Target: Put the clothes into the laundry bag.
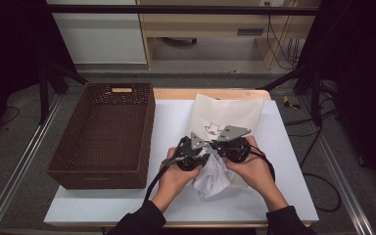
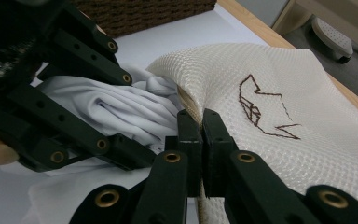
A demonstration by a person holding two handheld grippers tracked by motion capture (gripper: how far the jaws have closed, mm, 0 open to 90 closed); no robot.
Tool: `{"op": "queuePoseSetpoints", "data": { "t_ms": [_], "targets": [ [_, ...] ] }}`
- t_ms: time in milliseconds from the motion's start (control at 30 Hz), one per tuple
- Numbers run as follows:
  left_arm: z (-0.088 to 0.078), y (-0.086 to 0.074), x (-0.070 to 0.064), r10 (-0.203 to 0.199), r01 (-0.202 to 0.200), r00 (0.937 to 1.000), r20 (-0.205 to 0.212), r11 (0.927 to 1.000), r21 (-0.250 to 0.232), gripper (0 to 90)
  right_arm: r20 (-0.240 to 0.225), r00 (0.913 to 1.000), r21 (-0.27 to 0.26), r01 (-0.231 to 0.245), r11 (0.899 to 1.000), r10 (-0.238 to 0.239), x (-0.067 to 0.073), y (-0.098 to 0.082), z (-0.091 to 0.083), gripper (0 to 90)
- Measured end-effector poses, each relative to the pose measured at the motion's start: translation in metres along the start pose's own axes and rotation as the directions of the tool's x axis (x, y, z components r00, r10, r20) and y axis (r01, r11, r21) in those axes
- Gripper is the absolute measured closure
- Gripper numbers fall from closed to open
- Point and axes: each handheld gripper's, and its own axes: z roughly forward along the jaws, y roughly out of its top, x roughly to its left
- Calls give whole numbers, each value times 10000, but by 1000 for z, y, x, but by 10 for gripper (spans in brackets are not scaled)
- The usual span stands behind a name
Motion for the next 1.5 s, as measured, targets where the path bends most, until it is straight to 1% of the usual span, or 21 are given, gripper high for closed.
{"op": "queuePoseSetpoints", "data": {
  "t_ms": [133, 267, 467, 600, 667, 767, 800, 867, 933, 1000, 1100, 1200, 1367, 1500],
  "targets": [
    [0, -1, -3, 4, -4, 10000, -46, 10000, 18, 637, -75, 9999, -109, -73, 9999, 72, 0, -5, 3, 881],
    [-2, 0, -4, -88, 88, 10000, -15, 10000, 12, 634, -107, 9999, -152, -43, 9999, 42, 1, -3, 2, 882],
    [4, 0, -2, -505, 500, 9985, -193, 9984, -254, 626, 1, 9999, -74, 116, 9999, -116, 2, -1, 4, 882],
    [5, -2, 0, -633, 628, 9979, -168, 9976, -295, 601, -2, 9999, -12, 121, 9999, -121, 3, -3, 6, 882],
    [5, -2, 1, -635, 631, 9979, -129, 9976, -297, 563, -36, 10000, -44, 68, 10000, -69, 2, -4, 7, 881],
    [6, -3, 0, -580, 575, 9983, -104, 9976, -380, 490, 72, 10000, -70, -28, 10000, 28, 2, -6, 7, 881],
    [6, -3, -1, -508, 503, 9986, -121, 9980, -389, 443, 89, 10000, -63, -7, 10000, 7, 1, -6, 7, 881],
    [5, -3, -3, -378, 378, 9993, 1, 9985, -394, 350, 127, 9999, -115, -70, 9999, 72, 1, -7, 7, 881],
    [1, -3, -5, -213, 217, 9997, 111, 9988, -449, 285, 160, 9997, -168, -160, 9997, 163, 1, -8, 7, 881],
    [-4, -4, -6, -105, 108, 9999, 53, 9985, -541, 238, 200, 9996, -165, -179, 9997, 182, 0, -9, 6, 881],
    [-12, -4, -6, -217, 230, 9996, 188, 9974, -690, 170, 229, 9995, -158, -217, 9996, 221, -1, -9, 6, 881],
    [-19, -4, -5, -297, 307, 9995, 127, 9953, -917, 157, 236, 9994, -167, -250, 9995, 254, 0, -10, 7, 881],
    [-29, -9, -4, -269, 297, 9992, 294, 9943, -1026, 146, 265, 9994, -128, -199, 9997, 202, 1, -11, 7, 880],
    [-40, -12, -4, -256, 291, 9993, 288, 9913, -1282, 143, 279, 9994, -131, -193, 9997, 197, 1, -11, 6, 880]
  ]
}}
